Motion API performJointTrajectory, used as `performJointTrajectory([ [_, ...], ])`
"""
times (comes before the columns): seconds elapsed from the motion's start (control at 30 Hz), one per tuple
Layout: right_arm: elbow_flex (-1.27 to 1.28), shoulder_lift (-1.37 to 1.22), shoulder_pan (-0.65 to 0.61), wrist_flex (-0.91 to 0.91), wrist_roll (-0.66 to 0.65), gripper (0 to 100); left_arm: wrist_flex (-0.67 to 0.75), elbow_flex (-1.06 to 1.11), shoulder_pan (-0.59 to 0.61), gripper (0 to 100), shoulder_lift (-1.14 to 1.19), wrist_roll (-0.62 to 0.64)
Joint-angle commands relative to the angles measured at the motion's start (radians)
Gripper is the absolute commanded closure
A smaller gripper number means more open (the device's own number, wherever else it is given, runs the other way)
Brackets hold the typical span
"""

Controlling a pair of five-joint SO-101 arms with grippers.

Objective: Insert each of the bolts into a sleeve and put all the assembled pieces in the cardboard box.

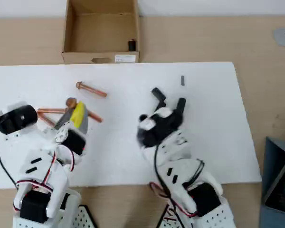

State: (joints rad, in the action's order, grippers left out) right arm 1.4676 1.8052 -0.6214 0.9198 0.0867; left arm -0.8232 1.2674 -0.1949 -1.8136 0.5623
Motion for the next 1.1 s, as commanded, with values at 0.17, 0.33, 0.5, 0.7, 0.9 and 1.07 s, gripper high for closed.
performJointTrajectory([
  [0.17, 0.059, 0.108, -0.119, -0.120, -0.118, 98.9, 0.066, -0.031, -0.112, 100, -0.012, 0.081],
  [0.33, 0.058, 0.108, -0.122, -0.118, -0.176, 98.9, 0.066, -0.048, -0.166, 100, -0.012, 0.078],
  [0.5, 0.053, 0.108, -0.122, -0.118, -0.218, 98.9, 0.066, -0.040, -0.226, 100, -0.012, 0.023],
  [0.7, 0.038, 0.108, -0.124, -0.120, -0.218, 98.9, 0.071, -0.021, -0.224, 100, -0.008, 0.005],
  [0.9, 0.035, 0.108, -0.124, -0.120, -0.238, 98.9, 0.074, 0.025, -0.219, 100, -0.010, -0.020],
  [1.07, 0.027, 0.108, -0.124, -0.120, -0.238, 98.9, 0.075, 0.040, -0.219, 100, -0.010, -0.017],
])
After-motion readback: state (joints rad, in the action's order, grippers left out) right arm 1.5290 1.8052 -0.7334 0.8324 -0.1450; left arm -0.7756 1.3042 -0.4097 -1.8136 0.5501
